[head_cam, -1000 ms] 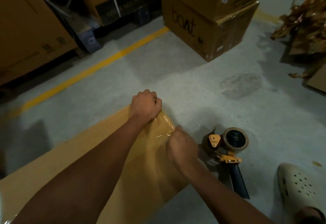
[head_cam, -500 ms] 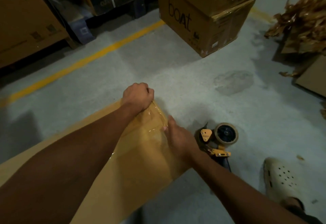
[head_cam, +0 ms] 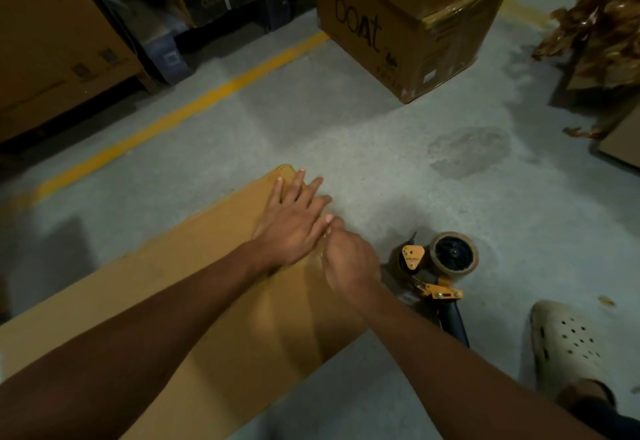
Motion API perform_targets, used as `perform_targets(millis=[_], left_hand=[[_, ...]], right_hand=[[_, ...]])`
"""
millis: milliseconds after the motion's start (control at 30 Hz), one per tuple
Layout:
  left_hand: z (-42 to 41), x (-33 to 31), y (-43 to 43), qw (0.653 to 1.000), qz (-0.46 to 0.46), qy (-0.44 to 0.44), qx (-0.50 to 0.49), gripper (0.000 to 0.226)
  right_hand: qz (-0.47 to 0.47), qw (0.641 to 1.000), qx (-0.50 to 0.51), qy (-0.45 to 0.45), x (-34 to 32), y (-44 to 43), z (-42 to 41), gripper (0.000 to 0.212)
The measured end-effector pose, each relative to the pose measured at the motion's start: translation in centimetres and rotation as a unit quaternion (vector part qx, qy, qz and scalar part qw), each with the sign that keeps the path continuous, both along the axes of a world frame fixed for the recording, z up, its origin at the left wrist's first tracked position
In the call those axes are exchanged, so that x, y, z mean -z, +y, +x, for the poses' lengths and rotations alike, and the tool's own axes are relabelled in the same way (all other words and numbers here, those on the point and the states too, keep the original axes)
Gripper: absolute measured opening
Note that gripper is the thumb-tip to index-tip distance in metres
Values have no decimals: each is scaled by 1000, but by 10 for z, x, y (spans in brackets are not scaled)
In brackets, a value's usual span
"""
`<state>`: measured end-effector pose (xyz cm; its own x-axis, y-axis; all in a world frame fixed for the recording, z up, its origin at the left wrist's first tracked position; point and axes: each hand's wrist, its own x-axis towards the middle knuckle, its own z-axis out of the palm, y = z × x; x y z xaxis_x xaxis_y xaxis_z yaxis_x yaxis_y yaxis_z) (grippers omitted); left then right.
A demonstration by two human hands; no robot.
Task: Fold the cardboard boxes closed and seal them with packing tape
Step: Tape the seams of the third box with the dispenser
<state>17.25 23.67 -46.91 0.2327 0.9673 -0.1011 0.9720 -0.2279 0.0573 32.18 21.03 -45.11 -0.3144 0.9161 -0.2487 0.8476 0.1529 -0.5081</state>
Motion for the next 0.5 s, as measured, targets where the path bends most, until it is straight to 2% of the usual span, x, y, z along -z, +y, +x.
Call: perform_targets(millis=[100,167,267,367,433,500], left_hand=[[-18,3,-2,995,6,15,96,65],[-25,1,1,994,6,30,101,68],[-22,-1,-6,999,18,33,-21,81],[-14,-2,-20,987,18,11,-162,91],[-7,-3,-32,977,5,-11,-213,90],[-2,-2,-50,975,-4,-35,-220,81]], right_hand=[[-59,994,-76,56,5,8,20,55],[-107,985,-105,87,4,5,38,58],[-98,990,-74,64,5,-8,48,56],[-64,997,42,29,4,-25,42,46],[-74,991,106,35,1,-35,35,47],[-89,986,136,37,1,-39,29,48]])
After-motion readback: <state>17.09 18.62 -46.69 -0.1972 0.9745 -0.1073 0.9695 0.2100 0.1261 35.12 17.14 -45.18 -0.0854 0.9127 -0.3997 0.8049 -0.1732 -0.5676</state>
